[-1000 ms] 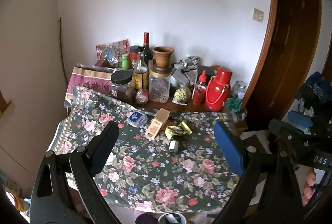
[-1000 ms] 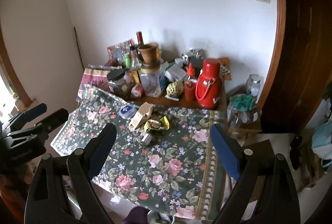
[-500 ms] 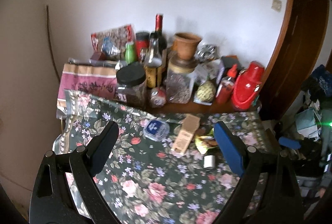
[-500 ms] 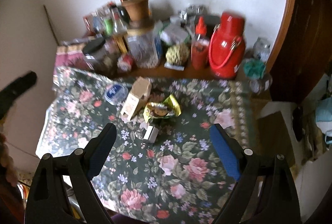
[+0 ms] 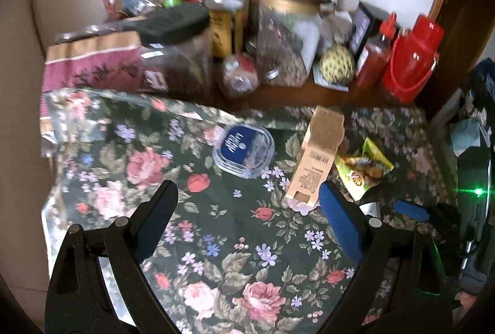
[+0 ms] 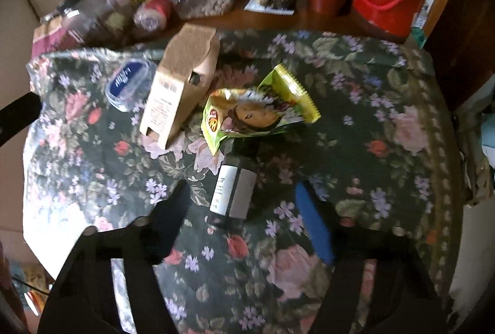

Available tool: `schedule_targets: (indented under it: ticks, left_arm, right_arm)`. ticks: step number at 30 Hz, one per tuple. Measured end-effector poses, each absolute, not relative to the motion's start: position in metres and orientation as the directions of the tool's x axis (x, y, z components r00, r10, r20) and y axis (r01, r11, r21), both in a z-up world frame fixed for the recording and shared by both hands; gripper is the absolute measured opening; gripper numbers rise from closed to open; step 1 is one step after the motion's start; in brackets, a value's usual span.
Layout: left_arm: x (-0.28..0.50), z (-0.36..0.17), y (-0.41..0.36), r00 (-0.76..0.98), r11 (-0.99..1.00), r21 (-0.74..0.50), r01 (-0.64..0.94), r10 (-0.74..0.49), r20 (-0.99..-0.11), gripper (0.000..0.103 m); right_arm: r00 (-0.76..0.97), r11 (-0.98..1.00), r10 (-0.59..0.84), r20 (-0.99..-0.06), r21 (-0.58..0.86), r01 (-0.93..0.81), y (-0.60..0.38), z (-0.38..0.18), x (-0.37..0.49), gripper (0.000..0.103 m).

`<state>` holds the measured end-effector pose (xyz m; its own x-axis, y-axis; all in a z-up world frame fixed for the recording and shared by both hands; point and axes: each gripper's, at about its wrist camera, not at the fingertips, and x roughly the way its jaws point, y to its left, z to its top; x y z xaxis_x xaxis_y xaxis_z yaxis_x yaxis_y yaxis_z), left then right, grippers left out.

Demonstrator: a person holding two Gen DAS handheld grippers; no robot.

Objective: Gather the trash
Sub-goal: 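Grasp the brown cardboard package with the left tool while the right tool grasps the small labelled bottle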

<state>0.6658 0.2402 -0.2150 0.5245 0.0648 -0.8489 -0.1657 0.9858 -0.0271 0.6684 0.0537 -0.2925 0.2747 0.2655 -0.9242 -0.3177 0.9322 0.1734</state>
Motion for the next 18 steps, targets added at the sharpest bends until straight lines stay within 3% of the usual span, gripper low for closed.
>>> schedule_targets:
  ticks: [5,11,18]
  left_arm:
    - [0.686,-0.240,0.229,0.494,0.992,-0.071,-0.108,-0.009,-0.870,0.093]
    - [0.713,-0.266,0.207,0.461,0.997,-0.068,-0.031,-0.046,-0.886,0.088]
    - [0.740,-0.292,0.189,0.416,0.997,-0.076,0.022,-0.079,-0.906,0.070]
  right_arm:
    - [0.295,0.930,0.235,-0.926,0.127,-0.345,0.063,-0.300,0.667,0.029]
    - [0.308,0.928,0.233,-0.922,0.116,-0.355,0.055,-0.299,0.663,0.026]
    - [0.290,0.940,0.220,-0.931,0.123,-0.320,0.021,-0.297,0.658,0.026]
